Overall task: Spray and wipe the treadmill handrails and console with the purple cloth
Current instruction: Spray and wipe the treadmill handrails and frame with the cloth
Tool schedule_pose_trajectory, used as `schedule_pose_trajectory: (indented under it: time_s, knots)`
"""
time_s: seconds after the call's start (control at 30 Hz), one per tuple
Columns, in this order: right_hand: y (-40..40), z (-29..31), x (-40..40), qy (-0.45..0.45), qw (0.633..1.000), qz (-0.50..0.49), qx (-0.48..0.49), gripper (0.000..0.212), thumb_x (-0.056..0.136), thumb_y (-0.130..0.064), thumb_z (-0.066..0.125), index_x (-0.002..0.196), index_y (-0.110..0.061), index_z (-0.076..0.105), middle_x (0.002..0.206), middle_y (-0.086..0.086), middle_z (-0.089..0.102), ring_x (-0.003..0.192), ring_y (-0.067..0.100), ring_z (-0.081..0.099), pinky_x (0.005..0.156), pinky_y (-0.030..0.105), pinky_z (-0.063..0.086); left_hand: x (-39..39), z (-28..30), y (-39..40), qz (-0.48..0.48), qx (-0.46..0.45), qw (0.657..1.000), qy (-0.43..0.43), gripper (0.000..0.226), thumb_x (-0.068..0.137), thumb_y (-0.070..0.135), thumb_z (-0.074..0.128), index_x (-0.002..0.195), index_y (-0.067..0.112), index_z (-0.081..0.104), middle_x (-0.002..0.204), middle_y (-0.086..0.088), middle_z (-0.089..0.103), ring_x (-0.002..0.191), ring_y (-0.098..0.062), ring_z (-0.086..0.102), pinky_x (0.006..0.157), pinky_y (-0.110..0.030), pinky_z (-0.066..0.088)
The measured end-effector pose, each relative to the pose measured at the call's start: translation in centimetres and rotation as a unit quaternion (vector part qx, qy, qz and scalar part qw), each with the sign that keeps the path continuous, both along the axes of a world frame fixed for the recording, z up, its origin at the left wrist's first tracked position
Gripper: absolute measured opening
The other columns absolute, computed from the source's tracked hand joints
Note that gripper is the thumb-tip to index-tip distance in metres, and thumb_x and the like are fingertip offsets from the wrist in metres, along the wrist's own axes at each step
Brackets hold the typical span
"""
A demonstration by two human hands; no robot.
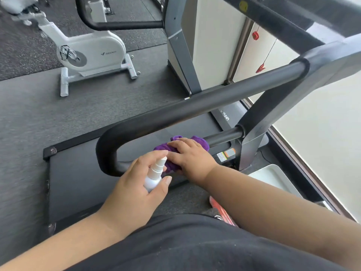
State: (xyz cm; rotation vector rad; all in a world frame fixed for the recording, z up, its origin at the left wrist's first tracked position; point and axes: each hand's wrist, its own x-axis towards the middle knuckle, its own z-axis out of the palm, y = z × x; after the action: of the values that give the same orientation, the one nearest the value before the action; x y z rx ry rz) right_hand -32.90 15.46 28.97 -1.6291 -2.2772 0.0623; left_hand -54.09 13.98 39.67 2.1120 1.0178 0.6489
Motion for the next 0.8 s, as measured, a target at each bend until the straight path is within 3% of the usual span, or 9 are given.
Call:
schedule_pose_trajectory:
  time_s: [0.07,0.13,0.2,0.3,0.43,0.6,0.7,0.8]
  knots:
    - [-0.3,-0.2,3.3,0.001,1.0,-0.01,-0.013,0.077,0.07,-0.025,0.087,0.139,-0.029,0.054,0.13,0.014,0.058,0.118,0.043,0.054,0.095,0.055,0.048,1.2,-0.1,-0.3,0.017,-0.003,1.0,0.0,0.071,0.085,0.023,0.072,0.117,0.075,0.036,0.12,0.037,0.051,0.107,0.009,0.055,0.085,0.0,0.036]
    - [-0.6,-0.3,6.5,0.008,1.0,-0.016,-0.022,0.07,0.074,-0.026,0.085,0.138,-0.028,0.057,0.131,0.015,0.057,0.119,0.042,0.053,0.098,0.055,0.046,2.3,-0.4,-0.6,0.037,-0.02,0.999,-0.001,0.065,0.085,0.029,0.07,0.116,0.075,0.036,0.119,0.035,0.052,0.094,0.012,0.058,0.078,-0.011,0.046]
    - [-0.8,-0.5,9.3,0.016,0.999,-0.015,-0.026,0.067,0.075,-0.026,0.085,0.136,-0.026,0.06,0.129,0.016,0.059,0.118,0.042,0.055,0.098,0.053,0.046,3.5,-1.0,-1.1,0.05,-0.048,0.998,0.001,0.059,0.085,0.033,0.067,0.115,0.074,0.037,0.117,0.033,0.053,0.077,0.012,0.059,0.062,-0.02,0.047]
    - [-1.3,-1.0,13.4,0.024,0.999,-0.017,-0.021,0.066,0.074,-0.024,0.086,0.135,-0.022,0.061,0.128,0.018,0.059,0.117,0.044,0.055,0.098,0.055,0.047,4.9,-1.7,-1.5,0.076,-0.081,0.994,0.008,0.053,0.088,0.035,0.065,0.116,0.071,0.039,0.116,0.031,0.054,0.064,0.004,0.059,0.062,-0.023,0.047]
    - [-2.0,-1.6,17.0,0.054,0.998,-0.039,-0.013,0.066,0.076,-0.018,0.085,0.136,-0.021,0.06,0.131,0.018,0.057,0.121,0.045,0.052,0.099,0.059,0.045,5.6,-2.5,-0.9,0.162,-0.115,0.98,0.024,0.044,0.091,0.04,0.057,0.116,0.071,0.039,0.109,0.025,0.058,0.078,-0.005,0.059,0.069,-0.034,0.051]
    - [-3.3,-3.3,14.4,0.15,0.984,-0.089,0.029,0.08,0.071,-0.01,0.086,0.139,-0.03,0.048,0.136,0.015,0.054,0.13,0.044,0.042,0.108,0.059,0.036,3.7,-3.6,-1.1,0.256,-0.142,0.955,0.042,0.035,0.096,0.039,0.049,0.121,0.061,0.04,0.071,0.012,0.052,0.056,-0.013,0.049,0.055,-0.034,0.045]
    - [-4.5,-4.2,10.3,0.181,0.981,-0.052,0.046,0.087,0.066,-0.002,0.087,0.138,-0.029,0.048,0.139,0.015,0.052,0.135,0.041,0.036,0.11,0.052,0.029,2.4,-3.8,-1.8,0.285,-0.149,0.945,0.057,0.036,0.096,0.039,0.05,0.121,0.061,0.039,0.077,0.01,0.054,0.058,-0.012,0.048,0.056,-0.033,0.043]
    - [-4.4,-4.2,6.7,0.194,0.98,0.022,0.036,0.09,0.063,0.001,0.086,0.139,-0.028,0.047,0.138,0.015,0.052,0.135,0.044,0.038,0.112,0.053,0.031,1.7,-4.1,-2.4,0.291,-0.154,0.941,0.078,0.036,0.094,0.042,0.051,0.121,0.062,0.038,0.078,0.01,0.055,0.059,-0.013,0.049,0.054,-0.033,0.043]
